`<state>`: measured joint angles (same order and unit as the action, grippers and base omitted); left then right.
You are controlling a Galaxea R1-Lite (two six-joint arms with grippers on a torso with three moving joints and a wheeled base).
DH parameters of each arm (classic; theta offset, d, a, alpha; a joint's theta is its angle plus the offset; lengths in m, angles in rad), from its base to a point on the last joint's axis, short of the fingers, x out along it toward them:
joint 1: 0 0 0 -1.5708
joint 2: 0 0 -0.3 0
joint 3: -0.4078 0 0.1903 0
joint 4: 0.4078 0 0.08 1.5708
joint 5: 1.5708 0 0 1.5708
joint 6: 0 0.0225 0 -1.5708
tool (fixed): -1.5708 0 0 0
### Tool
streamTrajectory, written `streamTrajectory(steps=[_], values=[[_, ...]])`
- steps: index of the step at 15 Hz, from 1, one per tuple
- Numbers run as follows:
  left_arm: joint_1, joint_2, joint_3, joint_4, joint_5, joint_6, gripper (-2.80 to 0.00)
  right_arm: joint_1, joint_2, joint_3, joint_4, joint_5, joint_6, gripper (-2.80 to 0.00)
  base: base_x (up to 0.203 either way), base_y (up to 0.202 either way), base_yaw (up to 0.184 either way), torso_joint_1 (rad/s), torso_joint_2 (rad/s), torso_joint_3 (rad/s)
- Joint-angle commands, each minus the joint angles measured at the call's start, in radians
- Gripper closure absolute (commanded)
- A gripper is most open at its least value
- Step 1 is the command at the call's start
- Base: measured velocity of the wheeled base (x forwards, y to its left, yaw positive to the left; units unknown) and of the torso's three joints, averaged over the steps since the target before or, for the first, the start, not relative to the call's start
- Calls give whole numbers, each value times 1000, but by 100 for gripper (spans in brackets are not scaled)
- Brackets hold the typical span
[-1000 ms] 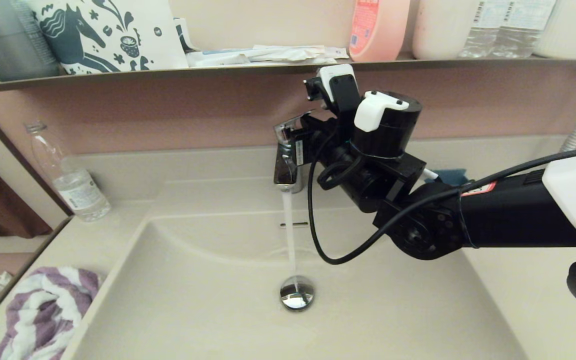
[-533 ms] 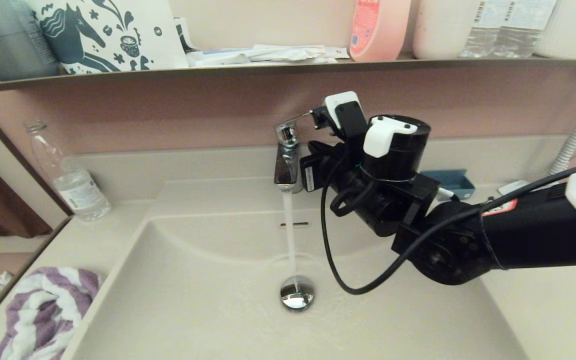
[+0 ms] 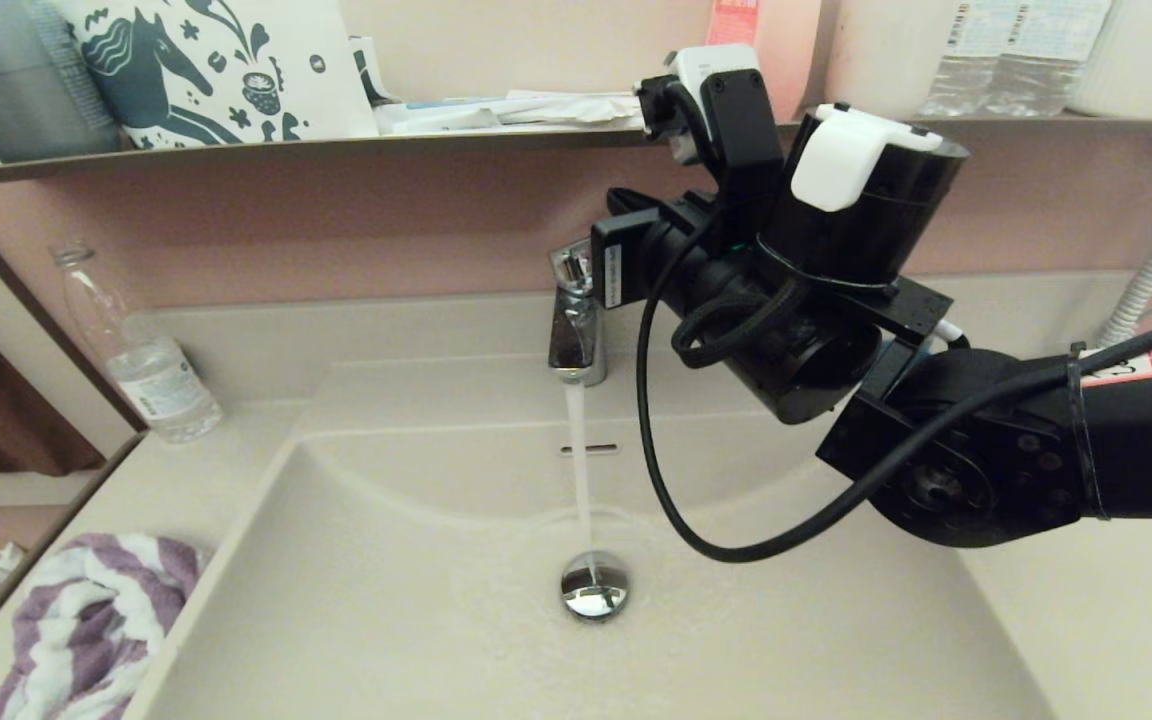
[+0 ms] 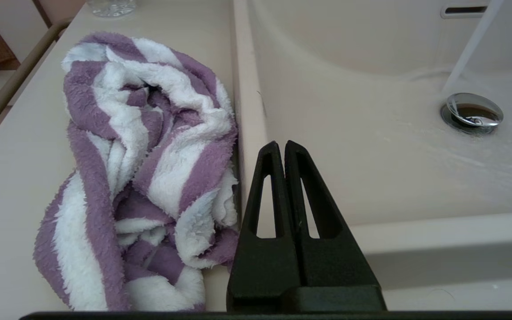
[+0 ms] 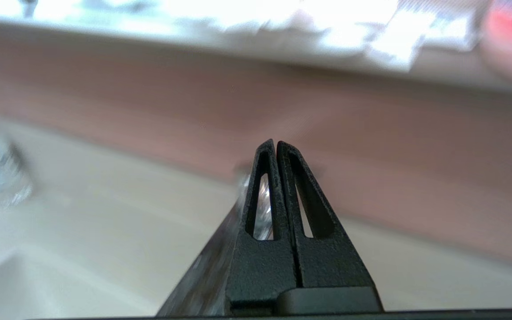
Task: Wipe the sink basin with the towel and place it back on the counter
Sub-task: Turn off the faucet
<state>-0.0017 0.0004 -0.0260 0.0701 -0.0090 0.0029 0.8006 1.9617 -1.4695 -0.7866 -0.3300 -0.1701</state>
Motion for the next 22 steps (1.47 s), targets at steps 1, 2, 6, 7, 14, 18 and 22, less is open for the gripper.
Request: streamTrajectory(steps=[1,2,6,7,14,18,22], values=[[0,0,0,0,0,0,0,-20,42,-66,2,0,-15,0,0,0,0,0,0,0],[0,0,0,0,1,0,0,-29,63,-97,18,2,-21,0,0,0,0,0,0,0],[0,0,0,0,0,0,0,-34,138,-215,70,5,-34,0,0,0,0,0,0,0],[0,0,0,0,0,0,0,-34,151,-228,88,5,-41,0,0,0,0,0,0,0],[0,0,0,0,0,0,0,-40,135,-186,163,3,-43,0,0,0,0,0,0,0],[0,0,0,0,0,0,0,-40,56,-46,177,-1,-43,0,0,0,0,0,0,0],[0,0,0,0,0,0,0,-32,-4,-23,173,-2,-43,0,0,0,0,0,0,0]])
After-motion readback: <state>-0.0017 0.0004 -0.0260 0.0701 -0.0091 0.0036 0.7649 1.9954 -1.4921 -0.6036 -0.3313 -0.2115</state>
